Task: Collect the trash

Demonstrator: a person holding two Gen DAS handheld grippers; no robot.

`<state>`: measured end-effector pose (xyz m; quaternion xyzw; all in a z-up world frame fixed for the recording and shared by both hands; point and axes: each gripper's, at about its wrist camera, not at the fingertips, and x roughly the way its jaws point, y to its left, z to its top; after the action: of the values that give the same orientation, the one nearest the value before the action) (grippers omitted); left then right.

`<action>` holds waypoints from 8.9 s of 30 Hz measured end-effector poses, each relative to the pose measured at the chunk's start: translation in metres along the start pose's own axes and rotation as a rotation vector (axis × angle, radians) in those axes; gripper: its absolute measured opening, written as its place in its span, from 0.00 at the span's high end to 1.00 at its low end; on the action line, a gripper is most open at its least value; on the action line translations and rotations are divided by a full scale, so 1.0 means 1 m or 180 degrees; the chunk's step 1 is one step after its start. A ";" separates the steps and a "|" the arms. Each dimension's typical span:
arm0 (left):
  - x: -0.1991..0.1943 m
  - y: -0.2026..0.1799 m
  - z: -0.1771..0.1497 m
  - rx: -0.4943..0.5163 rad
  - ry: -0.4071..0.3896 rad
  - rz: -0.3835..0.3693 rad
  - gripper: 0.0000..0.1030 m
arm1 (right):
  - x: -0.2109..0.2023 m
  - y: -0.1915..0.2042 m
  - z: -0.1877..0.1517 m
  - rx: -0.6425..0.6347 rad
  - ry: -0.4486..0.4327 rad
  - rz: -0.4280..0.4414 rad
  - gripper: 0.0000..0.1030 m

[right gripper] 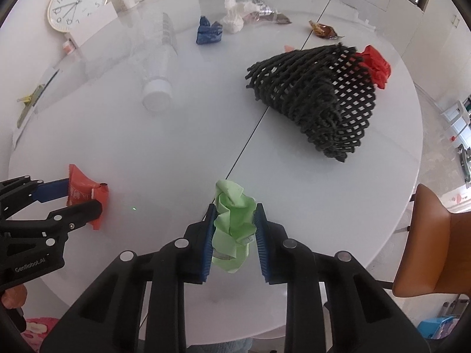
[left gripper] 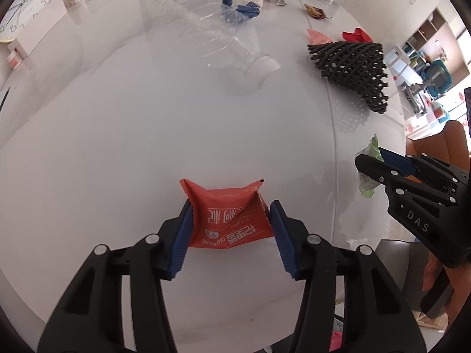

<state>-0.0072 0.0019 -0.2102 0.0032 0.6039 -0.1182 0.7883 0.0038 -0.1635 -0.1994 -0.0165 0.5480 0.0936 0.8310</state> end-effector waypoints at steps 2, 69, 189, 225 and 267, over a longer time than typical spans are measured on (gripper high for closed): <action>-0.007 -0.004 0.000 0.0059 -0.0023 -0.0025 0.51 | -0.010 -0.005 -0.003 0.0073 -0.0046 0.0056 0.75; -0.021 -0.209 -0.058 0.0759 0.0173 -0.0183 0.13 | -0.028 -0.138 -0.138 0.0106 0.0323 0.0607 0.73; -0.089 -0.159 -0.084 0.0382 -0.0255 0.0109 0.36 | -0.005 -0.137 -0.161 -0.0407 0.0597 0.0742 0.73; 0.114 -0.262 -0.126 0.1925 0.1035 0.0260 0.35 | -0.089 -0.232 -0.168 0.0408 -0.0049 0.0318 0.22; -0.110 -0.175 -0.045 0.0213 -0.0470 0.0591 0.08 | -0.183 -0.159 -0.075 -0.0249 -0.0880 0.0519 0.02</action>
<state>-0.1099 -0.1413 -0.0937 0.0768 0.5369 -0.0647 0.8376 -0.1064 -0.3541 -0.0735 0.0086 0.4239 0.1833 0.8869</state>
